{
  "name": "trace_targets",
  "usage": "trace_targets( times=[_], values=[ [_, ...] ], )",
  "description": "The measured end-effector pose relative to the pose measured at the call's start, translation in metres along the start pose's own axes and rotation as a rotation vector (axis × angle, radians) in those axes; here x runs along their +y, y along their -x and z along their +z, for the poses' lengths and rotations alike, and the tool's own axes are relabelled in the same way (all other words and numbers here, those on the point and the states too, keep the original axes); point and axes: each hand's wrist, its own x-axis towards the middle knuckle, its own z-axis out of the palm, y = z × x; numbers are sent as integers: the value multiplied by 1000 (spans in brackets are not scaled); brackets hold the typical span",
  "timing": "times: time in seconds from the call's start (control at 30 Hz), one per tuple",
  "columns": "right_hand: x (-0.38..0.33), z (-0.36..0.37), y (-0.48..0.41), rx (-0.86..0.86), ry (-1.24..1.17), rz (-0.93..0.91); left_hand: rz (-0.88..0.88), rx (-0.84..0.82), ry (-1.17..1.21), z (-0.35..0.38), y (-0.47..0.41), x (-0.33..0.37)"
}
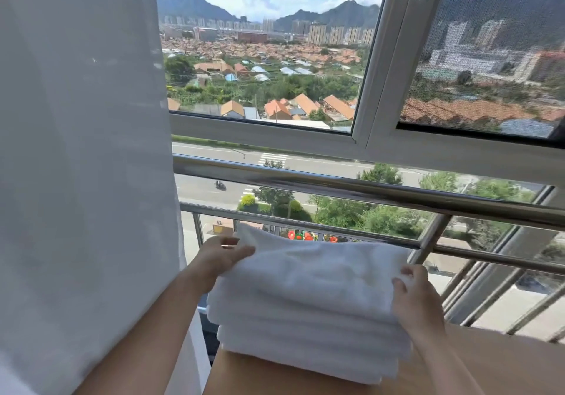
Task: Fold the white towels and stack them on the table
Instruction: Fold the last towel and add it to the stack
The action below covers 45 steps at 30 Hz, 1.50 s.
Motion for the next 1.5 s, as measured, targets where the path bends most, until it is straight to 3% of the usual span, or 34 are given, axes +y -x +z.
trace_targets(
  times=[0.13,0.3,0.43,0.53,0.63,0.7,0.77,0.83,0.87,0.93,1.0,1.07,1.3,1.5],
  values=[
    [8,-3,0,106,-80,-25,249,152,-20,-2,-1,-1],
    [21,1,4,-33,-96,135,62,149,-175,-7,-11,-29],
    [15,1,-6,-59,-25,174,149,146,-301,-5,-16,-13],
    [12,0,-12,-11,6,79,235,236,-266,-6,-13,-14],
    [10,-1,-11,39,10,28,170,217,-362,-6,-6,-32],
    [7,1,-8,1,133,78,111,203,-442,-4,-4,-38],
    [0,6,-2,69,387,12,232,330,-528,1,-2,-35],
    [-18,16,3,137,453,-223,530,449,-692,19,6,-25],
    [-30,24,6,120,423,-347,669,426,-743,34,10,-18],
    [-53,42,10,-12,346,-489,755,175,-791,68,17,-11],
    [-63,62,13,-229,370,-482,679,-78,-929,96,15,-18],
    [-54,74,10,-383,481,-404,610,-174,-1144,104,6,-28],
    [-8,49,-8,-317,560,-150,490,-22,-1329,49,-28,-41],
    [10,36,-7,-288,363,-10,486,-24,-1309,50,-35,-41]
  ],
)
